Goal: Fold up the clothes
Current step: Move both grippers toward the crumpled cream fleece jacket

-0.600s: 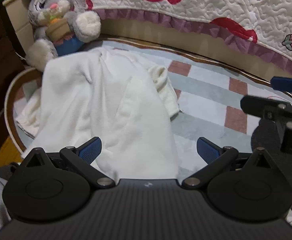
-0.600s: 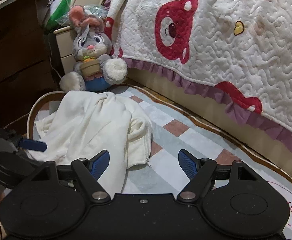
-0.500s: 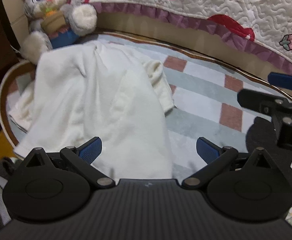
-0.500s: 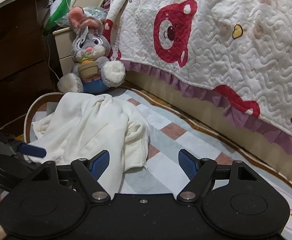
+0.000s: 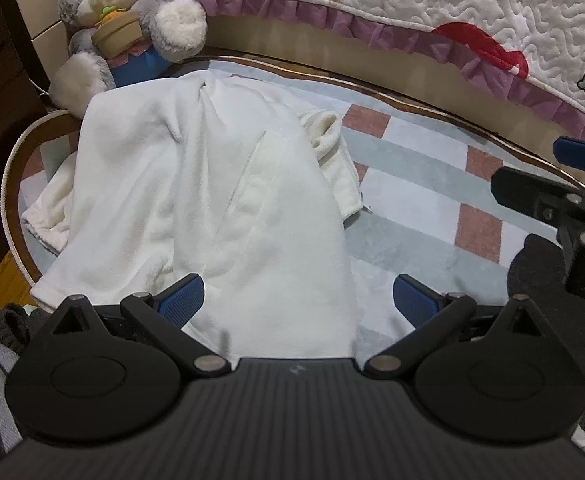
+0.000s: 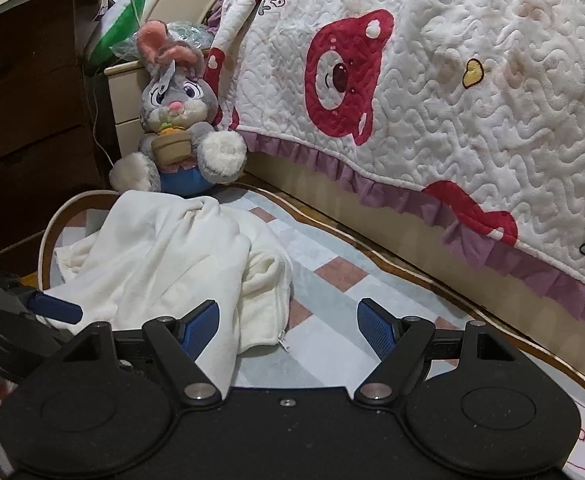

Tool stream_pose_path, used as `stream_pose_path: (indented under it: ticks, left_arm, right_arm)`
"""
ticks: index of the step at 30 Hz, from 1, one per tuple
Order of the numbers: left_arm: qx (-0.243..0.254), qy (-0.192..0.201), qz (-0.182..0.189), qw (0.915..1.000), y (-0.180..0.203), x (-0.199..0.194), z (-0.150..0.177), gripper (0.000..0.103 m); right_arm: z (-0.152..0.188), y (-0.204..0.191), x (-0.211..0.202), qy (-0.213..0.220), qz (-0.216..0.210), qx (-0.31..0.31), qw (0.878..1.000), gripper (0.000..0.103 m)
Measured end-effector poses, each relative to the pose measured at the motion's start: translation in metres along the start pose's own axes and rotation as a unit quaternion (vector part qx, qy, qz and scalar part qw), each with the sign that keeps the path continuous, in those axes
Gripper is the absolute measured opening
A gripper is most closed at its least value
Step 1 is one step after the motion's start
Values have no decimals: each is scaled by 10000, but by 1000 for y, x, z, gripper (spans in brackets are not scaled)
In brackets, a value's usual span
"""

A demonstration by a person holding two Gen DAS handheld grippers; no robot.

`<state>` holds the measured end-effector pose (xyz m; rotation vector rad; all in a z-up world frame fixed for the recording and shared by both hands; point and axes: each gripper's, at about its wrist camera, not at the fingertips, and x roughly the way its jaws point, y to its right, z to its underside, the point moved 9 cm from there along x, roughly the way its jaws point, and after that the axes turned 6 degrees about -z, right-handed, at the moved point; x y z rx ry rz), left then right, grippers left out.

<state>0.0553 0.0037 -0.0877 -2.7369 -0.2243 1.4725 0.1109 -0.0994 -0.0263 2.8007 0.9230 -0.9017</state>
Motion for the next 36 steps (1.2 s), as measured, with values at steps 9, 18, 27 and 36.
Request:
stream_pose_path:
  ticks: [9,18,27,36]
  left_arm:
    - [49,66,63,9999,3,-4,1,102]
    - [8,12,188,9998,7,-7,2,102]
    - [-86,-70,212,9997,4,-5,3,102]
    - [-156,-141,200,9996,-3,-4,6,102]
  right_arm:
    - [8,6,-1,-132,83,165,9997,81]
    - [10,2,0,-245,56,-3,9997,82]
    - [12,3,2,-324,89,-20,9994,82]
    - [17,7,4,-389,115,73,9992,82]
